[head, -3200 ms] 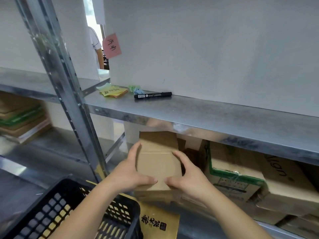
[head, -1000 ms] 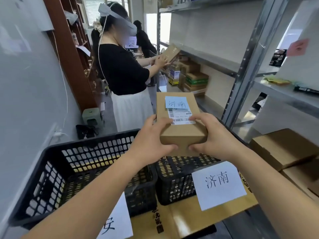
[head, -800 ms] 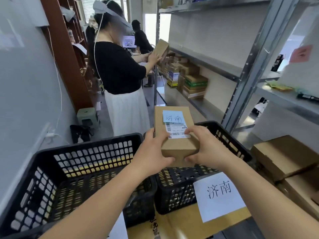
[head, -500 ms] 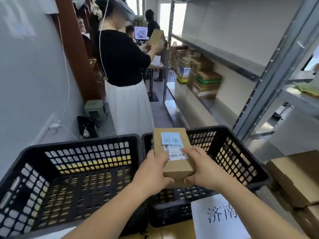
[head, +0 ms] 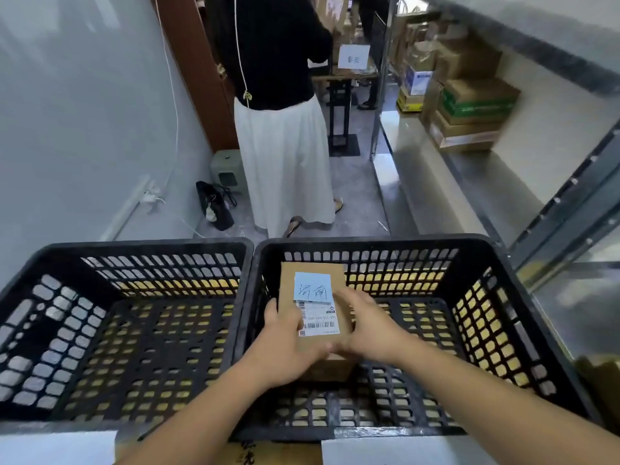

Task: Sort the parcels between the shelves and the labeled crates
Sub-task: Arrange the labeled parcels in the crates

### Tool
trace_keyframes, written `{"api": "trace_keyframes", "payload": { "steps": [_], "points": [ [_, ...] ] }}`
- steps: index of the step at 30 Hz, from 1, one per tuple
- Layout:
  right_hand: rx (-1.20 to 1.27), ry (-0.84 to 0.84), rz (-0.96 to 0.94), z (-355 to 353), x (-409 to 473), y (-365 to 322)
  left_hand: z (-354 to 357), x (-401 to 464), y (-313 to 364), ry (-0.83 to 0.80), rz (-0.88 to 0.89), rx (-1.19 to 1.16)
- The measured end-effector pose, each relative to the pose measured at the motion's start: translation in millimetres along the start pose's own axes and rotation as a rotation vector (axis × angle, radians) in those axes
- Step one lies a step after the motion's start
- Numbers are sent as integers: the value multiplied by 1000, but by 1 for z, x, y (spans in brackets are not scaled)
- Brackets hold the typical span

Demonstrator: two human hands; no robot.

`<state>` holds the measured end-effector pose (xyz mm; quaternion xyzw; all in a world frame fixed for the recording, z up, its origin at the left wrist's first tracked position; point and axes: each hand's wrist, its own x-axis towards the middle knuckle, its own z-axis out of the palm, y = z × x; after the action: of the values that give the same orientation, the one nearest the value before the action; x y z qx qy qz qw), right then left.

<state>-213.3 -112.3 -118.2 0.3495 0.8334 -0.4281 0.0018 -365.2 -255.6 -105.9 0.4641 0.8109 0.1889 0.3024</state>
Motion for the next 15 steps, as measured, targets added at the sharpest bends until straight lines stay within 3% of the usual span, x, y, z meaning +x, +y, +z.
{"api": "trace_keyframes", "payload": {
  "steps": [7,15],
  "points": [
    [-56,-210,12,8,26,17,11,29,-8,-107,-163,93],
    [-66,-222,24,30,42,29,22,50,-19,-32,-230,131]
  ]
}}
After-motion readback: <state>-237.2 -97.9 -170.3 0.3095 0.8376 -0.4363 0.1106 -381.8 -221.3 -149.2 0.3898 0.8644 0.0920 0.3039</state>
